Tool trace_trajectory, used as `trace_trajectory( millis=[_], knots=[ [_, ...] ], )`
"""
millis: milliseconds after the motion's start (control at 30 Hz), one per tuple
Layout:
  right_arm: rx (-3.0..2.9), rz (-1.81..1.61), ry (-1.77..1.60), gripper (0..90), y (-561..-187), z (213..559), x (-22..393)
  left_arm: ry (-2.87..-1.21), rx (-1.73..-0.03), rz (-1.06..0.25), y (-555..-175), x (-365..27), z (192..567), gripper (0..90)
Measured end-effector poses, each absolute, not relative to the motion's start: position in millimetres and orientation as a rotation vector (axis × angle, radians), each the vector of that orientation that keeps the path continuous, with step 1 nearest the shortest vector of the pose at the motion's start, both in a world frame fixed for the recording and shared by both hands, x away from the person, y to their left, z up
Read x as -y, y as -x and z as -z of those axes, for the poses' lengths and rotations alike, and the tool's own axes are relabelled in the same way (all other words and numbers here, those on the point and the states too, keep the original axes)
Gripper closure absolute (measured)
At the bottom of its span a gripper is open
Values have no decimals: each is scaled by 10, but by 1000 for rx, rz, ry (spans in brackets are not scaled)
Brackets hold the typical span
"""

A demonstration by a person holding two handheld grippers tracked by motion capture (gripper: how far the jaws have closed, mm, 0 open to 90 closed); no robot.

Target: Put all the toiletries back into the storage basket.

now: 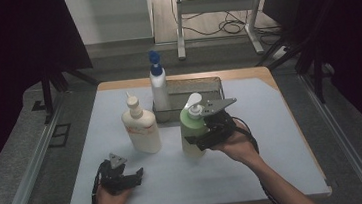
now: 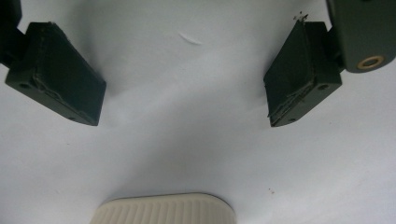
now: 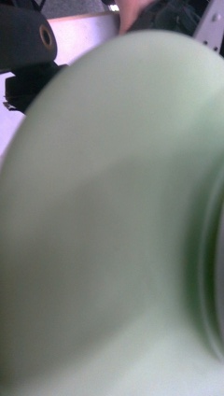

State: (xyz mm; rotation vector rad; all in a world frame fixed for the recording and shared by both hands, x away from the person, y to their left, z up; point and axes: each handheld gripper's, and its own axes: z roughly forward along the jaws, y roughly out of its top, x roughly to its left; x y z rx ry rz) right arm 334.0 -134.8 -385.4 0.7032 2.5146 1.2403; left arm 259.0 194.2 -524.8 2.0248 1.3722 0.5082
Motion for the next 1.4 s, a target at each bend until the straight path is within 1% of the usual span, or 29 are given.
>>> trace_trajectory(
  millis=[667, 1400],
  knots=[
    [-2433, -1244, -757, 119, -3546, 3644, 1312, -2023, -1372, -511, -2590, -1941, 5250, 121],
    [-2334, -1210, -850, 120, -3897, 3467, 1238, -2025, -1372, -510, -2591, -1943, 5250, 121]
  ],
)
